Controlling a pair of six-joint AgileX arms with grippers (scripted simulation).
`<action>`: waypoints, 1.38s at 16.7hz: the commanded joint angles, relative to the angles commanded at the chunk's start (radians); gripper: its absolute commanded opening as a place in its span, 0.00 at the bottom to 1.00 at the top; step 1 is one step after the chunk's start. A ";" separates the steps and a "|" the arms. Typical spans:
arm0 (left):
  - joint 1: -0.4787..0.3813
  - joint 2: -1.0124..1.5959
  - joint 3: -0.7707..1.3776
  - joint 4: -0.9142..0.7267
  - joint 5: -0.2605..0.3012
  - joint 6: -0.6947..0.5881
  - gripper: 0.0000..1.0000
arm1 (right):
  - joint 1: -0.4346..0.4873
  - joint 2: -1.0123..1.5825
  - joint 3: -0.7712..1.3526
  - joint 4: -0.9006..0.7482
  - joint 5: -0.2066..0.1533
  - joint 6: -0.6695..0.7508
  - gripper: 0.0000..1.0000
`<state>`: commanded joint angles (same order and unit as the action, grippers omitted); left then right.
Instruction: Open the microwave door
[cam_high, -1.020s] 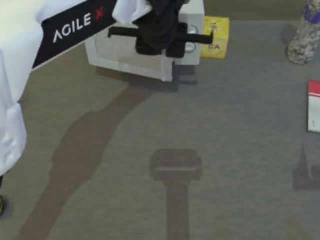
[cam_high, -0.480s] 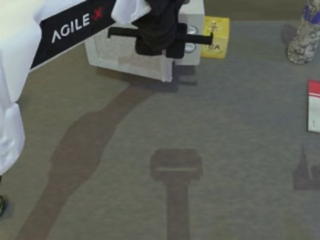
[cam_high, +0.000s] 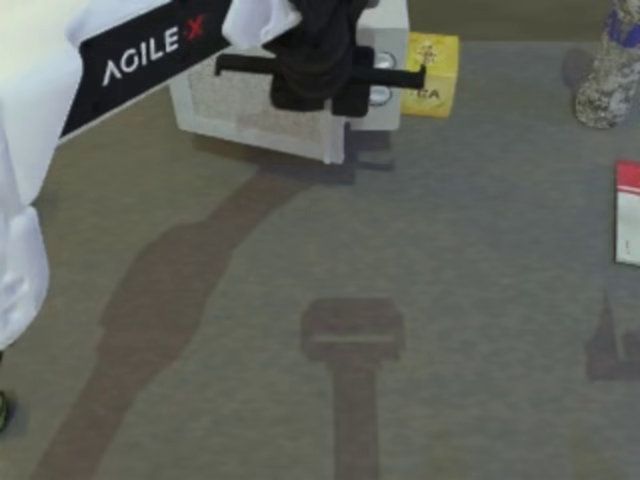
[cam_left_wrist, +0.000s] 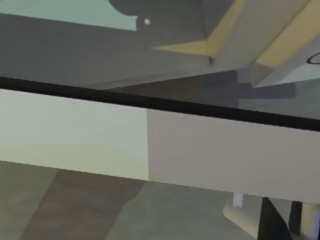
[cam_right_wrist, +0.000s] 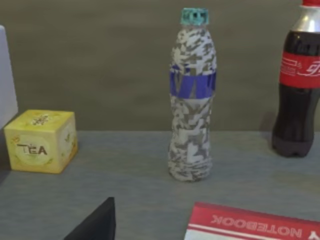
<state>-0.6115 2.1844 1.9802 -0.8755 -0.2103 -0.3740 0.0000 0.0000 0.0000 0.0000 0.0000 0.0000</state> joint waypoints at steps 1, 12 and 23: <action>0.000 0.000 0.000 0.000 0.000 0.000 0.00 | 0.000 0.000 0.000 0.000 0.000 0.000 1.00; -0.003 -0.023 -0.031 0.019 0.014 0.020 0.00 | 0.000 0.000 0.000 0.000 0.000 0.000 1.00; 0.015 -0.095 -0.150 0.074 0.053 0.101 0.00 | 0.000 0.000 0.000 0.000 0.000 0.000 1.00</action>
